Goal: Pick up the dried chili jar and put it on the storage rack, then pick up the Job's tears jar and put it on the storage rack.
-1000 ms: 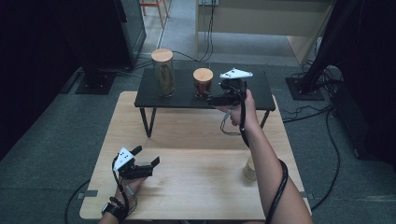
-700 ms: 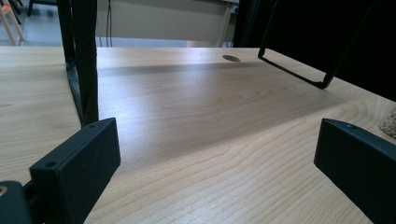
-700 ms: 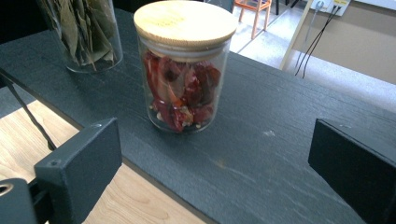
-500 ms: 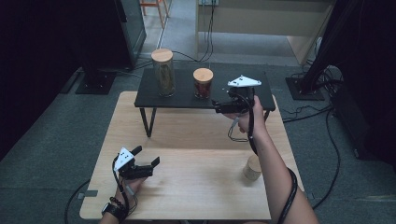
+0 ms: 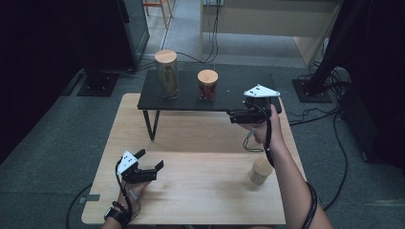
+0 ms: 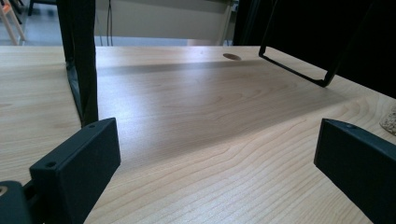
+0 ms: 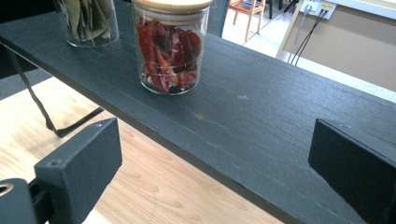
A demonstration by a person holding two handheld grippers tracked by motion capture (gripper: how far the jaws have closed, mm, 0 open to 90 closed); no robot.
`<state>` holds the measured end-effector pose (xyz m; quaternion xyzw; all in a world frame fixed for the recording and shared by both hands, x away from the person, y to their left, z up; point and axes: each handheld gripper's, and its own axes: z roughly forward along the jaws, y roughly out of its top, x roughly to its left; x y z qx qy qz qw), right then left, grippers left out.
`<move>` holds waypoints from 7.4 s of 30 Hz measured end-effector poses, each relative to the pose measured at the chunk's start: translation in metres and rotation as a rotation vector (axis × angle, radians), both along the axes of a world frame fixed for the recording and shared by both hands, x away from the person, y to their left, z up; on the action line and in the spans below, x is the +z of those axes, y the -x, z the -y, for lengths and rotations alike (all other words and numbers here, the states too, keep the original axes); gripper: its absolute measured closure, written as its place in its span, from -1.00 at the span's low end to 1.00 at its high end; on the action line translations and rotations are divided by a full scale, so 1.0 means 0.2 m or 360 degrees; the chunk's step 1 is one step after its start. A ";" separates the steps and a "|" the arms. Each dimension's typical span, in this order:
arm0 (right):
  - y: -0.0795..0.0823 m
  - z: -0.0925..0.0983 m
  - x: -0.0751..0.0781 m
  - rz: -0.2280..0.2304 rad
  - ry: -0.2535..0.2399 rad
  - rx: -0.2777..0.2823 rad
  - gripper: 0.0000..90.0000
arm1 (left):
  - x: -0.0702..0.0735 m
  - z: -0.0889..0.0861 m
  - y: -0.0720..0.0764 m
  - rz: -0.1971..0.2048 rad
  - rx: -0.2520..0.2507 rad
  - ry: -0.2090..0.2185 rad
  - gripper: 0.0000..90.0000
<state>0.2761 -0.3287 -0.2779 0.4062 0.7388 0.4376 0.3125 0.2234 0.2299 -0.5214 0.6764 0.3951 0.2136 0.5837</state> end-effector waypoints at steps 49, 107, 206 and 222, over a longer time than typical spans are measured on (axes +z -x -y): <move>0.32 0.30 -0.26 -0.0036 0.0026 -0.0087 -0.94 | 0.01 0.02 0.00 -0.0013 0.0018 -0.0034 -0.99; 0.63 0.49 -0.66 -0.0127 0.0008 -0.0131 -0.94 | 0.03 0.03 0.00 -0.0015 0.0017 -0.0075 -0.99; 0.68 0.50 -0.98 -0.0249 0.0013 -0.0120 -0.95 | 0.03 0.03 -0.01 -0.0022 0.0008 -0.0075 -0.99; 0.61 0.47 -0.98 -0.0257 0.0018 -0.0107 -0.95 | 0.02 0.03 -0.01 -0.0011 -0.0002 -0.0066 -0.99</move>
